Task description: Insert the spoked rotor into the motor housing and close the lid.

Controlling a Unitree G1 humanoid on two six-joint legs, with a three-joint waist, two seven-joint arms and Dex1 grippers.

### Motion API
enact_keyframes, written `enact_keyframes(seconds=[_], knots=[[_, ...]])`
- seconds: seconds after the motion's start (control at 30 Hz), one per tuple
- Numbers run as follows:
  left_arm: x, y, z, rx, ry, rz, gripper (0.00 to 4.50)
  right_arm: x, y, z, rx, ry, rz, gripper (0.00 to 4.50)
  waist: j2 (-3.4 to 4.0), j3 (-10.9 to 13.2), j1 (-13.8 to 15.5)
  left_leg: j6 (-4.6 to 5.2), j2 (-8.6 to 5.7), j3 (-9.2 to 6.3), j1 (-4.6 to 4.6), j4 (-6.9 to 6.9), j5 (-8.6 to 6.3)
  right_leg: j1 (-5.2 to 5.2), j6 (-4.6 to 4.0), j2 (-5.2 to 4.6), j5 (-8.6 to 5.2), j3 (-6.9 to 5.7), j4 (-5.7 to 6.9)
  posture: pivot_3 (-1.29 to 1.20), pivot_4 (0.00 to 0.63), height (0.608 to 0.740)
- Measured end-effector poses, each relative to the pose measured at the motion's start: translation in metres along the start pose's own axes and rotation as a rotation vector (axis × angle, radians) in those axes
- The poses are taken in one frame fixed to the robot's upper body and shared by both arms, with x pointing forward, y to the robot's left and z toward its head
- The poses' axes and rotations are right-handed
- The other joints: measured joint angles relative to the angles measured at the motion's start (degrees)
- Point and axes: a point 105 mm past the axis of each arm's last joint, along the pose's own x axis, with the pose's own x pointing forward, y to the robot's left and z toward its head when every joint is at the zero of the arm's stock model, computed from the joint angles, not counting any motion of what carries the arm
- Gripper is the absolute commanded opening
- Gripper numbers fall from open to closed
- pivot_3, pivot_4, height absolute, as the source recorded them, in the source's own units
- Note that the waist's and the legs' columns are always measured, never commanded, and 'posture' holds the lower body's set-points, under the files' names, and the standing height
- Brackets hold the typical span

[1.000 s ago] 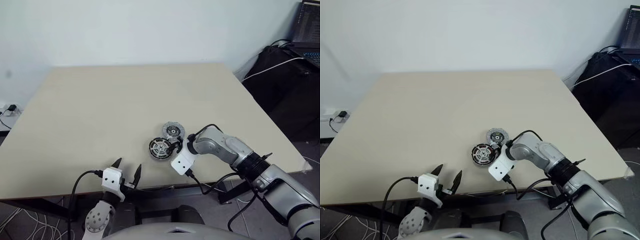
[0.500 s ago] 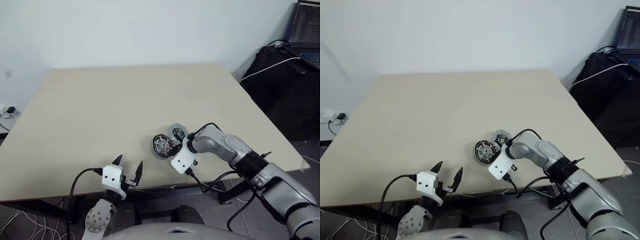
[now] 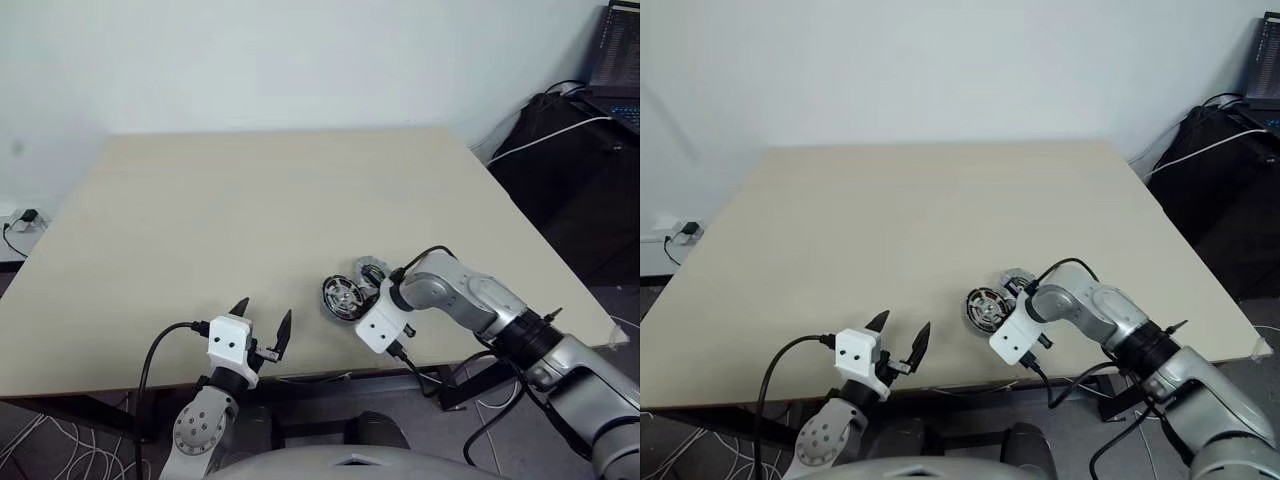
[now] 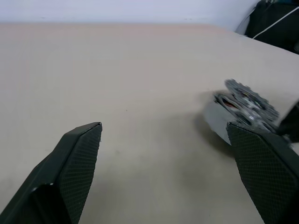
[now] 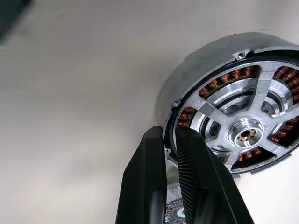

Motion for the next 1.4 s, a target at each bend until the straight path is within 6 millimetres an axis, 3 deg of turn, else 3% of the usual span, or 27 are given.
enact_keyframes(seconds=[0.2,0.3,0.6,0.9,1.07,1.4], knots=[[0.001,-0.004,0.006,-0.003,0.002,-0.014,4.5,-0.013,0.018,-0.006,0.108,0.056,0.057,0.1,0.0,0.0,0.0,0.0,0.01,-0.05,0.02,-0.01,0.0,0.0,0.01,0.02,0.0,-0.01,0.02,0.0,0.0,0.74],[0.002,-0.004,0.004,-0.001,0.007,-0.018,4.5,-0.014,0.023,0.003,0.203,0.022,0.061,0.1,-0.03,0.0,0.0,0.0,0.02,-0.09,0.01,-0.02,0.0,-0.01,0.0,0.04,0.0,-0.02,0.0,0.0,0.0,0.74],[0.005,0.0,-0.011,-0.004,0.025,-0.028,4.5,0.003,0.008,0.025,0.56,-0.089,-0.026,0.1,-0.1,0.1,-0.2,-0.01,0.05,-0.11,0.02,0.02,0.0,-0.01,0.0,0.06,0.0,-0.03,0.05,0.0,0.0,0.74],[0.0,0.007,-0.029,-0.011,0.031,-0.018,4.5,0.013,-0.008,0.03,0.807,-0.168,-0.079,0.1,-0.17,0.0,-0.7,-0.03,0.22,-0.1,0.15,0.0,0.0,-0.02,-0.17,0.08,0.14,-0.19,0.06,0.0,0.0,0.74],[-0.003,0.009,-0.037,-0.012,0.032,-0.012,4.5,0.016,-0.015,0.031,0.846,-0.184,-0.093,0.1,-0.11,0.1,-0.7,-0.05,0.28,-0.1,0.16,-0.02,0.01,-0.05,-0.2,0.02,0.17,-0.33,0.06,0.0,0.0,0.74],[-0.004,0.012,-0.05,-0.009,0.035,-0.013,4.5,0.017,-0.02,0.04,0.762,-0.198,-0.079,0.1,-0.11,0.1,-0.4,-0.21,0.26,-0.09,0.08,-0.03,-0.08,-0.14,-0.22,0.01,0.18,-0.34,-0.04,0.0,0.0,0.74]])
